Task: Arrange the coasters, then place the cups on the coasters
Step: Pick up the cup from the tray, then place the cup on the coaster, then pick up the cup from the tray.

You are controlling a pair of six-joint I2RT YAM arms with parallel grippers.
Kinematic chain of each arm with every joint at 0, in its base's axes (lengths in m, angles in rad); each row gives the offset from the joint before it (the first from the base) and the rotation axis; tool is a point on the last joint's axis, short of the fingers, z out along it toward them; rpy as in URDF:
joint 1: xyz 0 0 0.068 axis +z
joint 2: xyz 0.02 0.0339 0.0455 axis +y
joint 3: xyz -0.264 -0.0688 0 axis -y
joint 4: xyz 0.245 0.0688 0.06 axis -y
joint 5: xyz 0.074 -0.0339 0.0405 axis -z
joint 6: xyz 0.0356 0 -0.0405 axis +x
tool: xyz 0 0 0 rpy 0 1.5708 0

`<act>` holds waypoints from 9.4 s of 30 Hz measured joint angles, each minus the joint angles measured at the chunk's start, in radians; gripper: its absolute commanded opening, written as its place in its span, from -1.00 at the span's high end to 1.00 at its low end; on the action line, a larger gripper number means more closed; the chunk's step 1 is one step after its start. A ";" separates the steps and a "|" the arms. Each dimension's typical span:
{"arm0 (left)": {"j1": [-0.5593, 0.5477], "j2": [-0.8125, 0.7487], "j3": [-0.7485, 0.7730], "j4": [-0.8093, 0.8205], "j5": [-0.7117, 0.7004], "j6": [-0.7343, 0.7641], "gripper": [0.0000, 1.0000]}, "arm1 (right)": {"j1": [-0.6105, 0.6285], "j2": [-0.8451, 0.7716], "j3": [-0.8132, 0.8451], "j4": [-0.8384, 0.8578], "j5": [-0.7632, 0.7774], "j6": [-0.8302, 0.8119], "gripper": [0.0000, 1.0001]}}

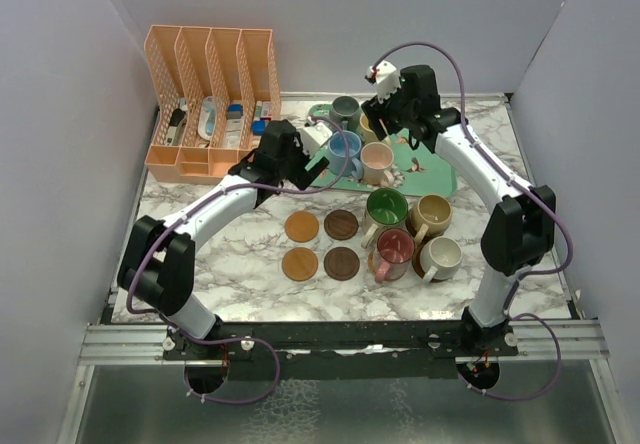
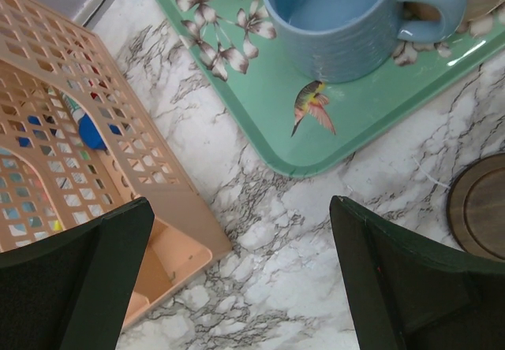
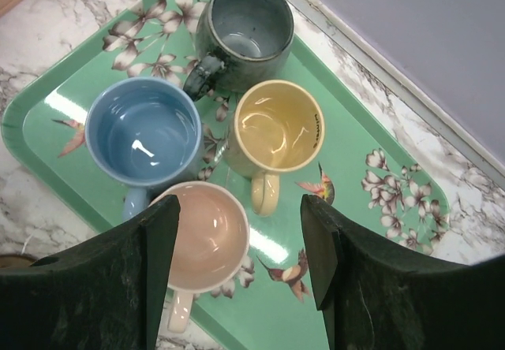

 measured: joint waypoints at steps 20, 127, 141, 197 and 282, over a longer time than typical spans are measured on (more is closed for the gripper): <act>-0.001 0.316 0.290 0.058 0.113 -0.407 -0.65 | -0.011 0.014 -0.147 0.098 0.029 0.106 -0.23; 0.071 0.599 0.790 -0.449 0.325 -0.222 1.00 | -0.262 -0.166 -0.286 0.183 -0.227 0.146 -0.17; 0.055 0.435 0.674 -0.447 0.380 -0.189 1.00 | -0.276 -0.174 -0.287 0.193 -0.254 0.146 -0.17; -0.093 0.295 0.343 -0.410 0.400 -0.160 1.00 | -0.291 -0.150 -0.287 0.192 -0.280 0.146 -0.17; -0.098 0.090 0.277 -0.317 0.245 -0.115 -0.21 | -0.240 0.134 -0.122 -0.029 -0.463 0.071 -0.07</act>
